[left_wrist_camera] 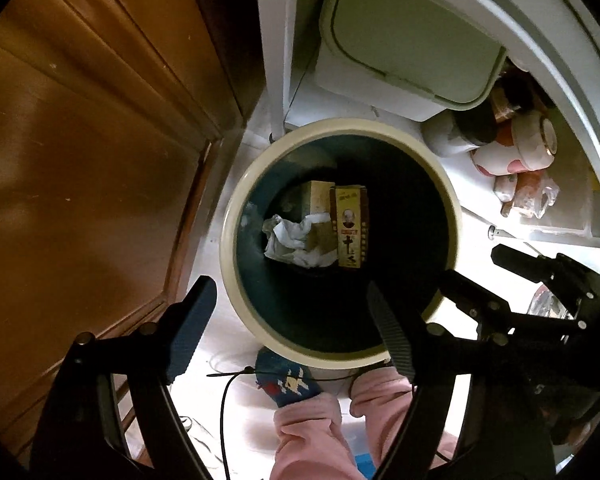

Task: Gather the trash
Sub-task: 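Raise both tools back up toward the trash on the table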

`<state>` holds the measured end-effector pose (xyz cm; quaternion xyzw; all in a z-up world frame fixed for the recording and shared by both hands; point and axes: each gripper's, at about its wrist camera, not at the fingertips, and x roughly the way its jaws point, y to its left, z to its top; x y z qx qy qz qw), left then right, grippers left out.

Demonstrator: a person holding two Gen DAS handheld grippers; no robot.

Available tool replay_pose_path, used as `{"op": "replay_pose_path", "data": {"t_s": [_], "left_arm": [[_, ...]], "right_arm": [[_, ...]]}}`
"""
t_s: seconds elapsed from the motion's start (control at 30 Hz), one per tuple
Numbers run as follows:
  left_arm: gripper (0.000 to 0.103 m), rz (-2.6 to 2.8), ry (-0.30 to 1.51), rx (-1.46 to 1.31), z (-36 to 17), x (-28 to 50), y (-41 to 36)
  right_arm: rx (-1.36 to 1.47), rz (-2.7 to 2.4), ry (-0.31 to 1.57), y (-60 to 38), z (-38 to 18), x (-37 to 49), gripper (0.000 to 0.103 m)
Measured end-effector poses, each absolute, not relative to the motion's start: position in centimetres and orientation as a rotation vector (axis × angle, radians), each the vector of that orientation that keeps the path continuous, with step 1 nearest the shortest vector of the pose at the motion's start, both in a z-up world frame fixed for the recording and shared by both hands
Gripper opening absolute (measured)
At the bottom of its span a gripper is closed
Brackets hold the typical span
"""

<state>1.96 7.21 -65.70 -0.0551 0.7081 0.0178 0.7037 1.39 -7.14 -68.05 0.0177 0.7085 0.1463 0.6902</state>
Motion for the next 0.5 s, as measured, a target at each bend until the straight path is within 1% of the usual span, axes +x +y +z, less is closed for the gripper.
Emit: {"op": "replay_pose_path", "data": {"t_s": [0.27,0.4,0.5], "left_arm": [[0.076,0.021,1.531,-0.112,-61.3,1.4,6.1],[0.076,0.015,1.489,-0.112,-57.7,1.2,5.8],[0.076,0.015,1.459,-0.128,-54.6,0.8,5.7]], "right_arm": [[0.068,0.308,1.568,-8.3,-64.9,0.2,0.071],[0.079,0.308,1.55,-9.0,-62.7,-0.4,0.071],[0.091,0.313,1.525,-9.5,-60.0,-1.0,0.071]]}}
